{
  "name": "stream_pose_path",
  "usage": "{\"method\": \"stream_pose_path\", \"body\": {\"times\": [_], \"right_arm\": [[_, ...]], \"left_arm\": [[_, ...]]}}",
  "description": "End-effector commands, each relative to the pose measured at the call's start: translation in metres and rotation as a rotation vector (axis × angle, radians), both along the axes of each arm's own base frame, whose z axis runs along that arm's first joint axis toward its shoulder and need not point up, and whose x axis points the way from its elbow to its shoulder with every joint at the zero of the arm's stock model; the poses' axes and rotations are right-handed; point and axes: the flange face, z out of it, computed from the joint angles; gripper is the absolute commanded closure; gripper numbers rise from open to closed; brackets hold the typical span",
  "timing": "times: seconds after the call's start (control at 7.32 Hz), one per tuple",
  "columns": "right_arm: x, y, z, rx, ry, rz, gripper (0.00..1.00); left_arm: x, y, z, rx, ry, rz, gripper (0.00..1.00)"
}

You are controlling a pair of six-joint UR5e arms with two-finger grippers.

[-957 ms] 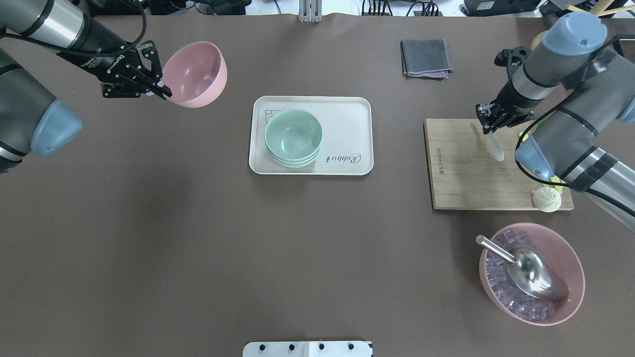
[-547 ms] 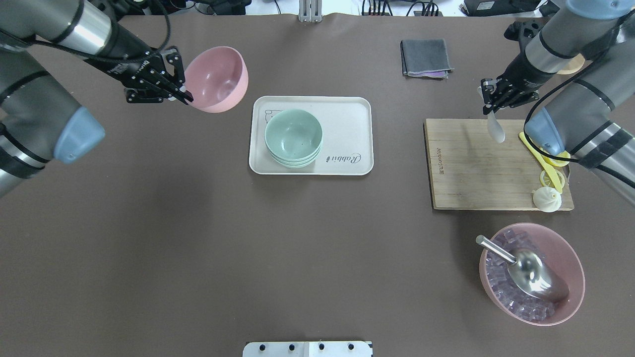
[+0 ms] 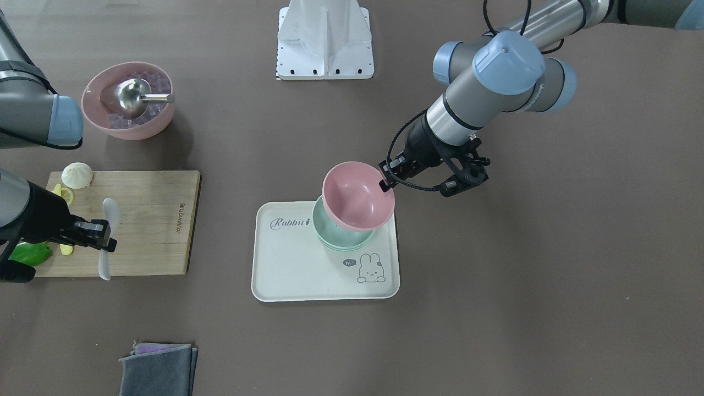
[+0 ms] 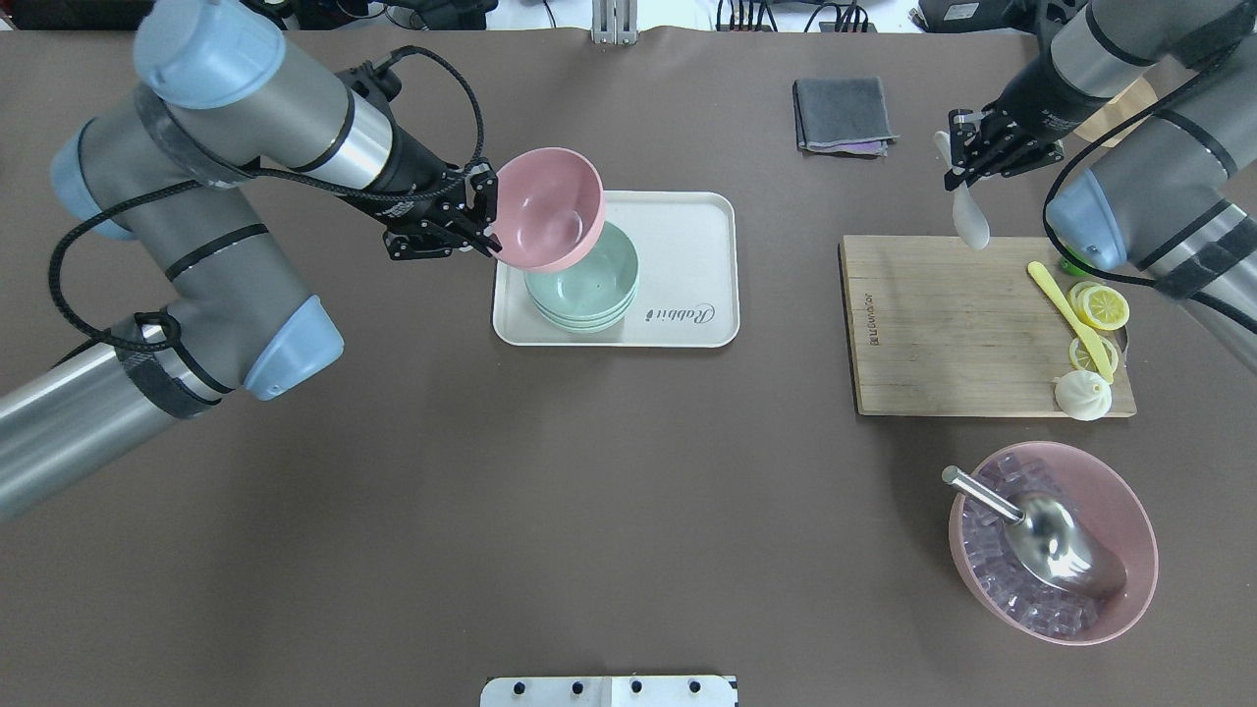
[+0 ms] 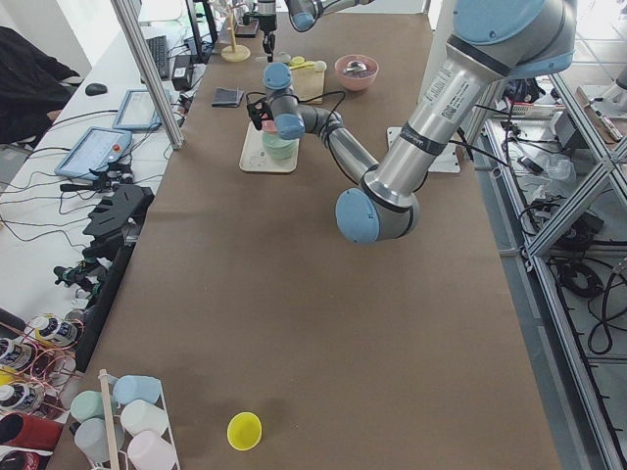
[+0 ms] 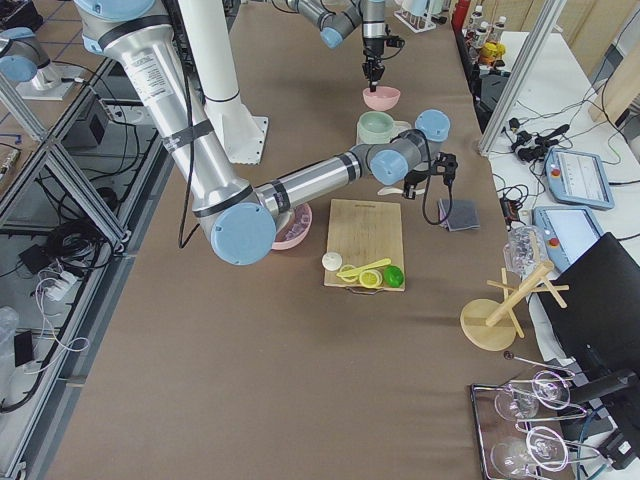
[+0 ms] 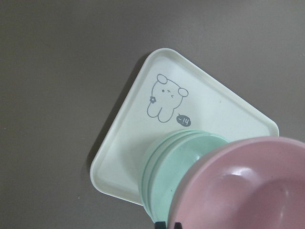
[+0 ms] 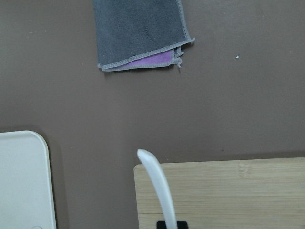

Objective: Stack pink bowl on green and place spoon
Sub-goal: 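Lower the pink bowl onto the green bowls while the right gripper lifts the spoon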

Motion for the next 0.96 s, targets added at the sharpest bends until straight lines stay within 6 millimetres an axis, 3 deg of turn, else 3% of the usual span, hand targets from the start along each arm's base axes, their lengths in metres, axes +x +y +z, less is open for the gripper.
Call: {"method": "stream_pose_path", "body": {"times": [0.0, 0.27, 0.82], "right_arm": [[0.000, 0.000, -0.027, 0.003, -0.027, 0.022, 1.00], [-0.001, 0.000, -0.032, 0.008, -0.031, 0.021, 1.00], [-0.001, 0.000, -0.033, 0.010, -0.032, 0.019, 1.00]], "left_arm": [[0.029, 0.005, 0.011, -0.002, -0.015, 0.018, 1.00], [0.043, 0.005, 0.017, 0.008, -0.009, 0.024, 1.00], [0.048, 0.002, 0.018, 0.013, -0.017, 0.024, 1.00]]}}
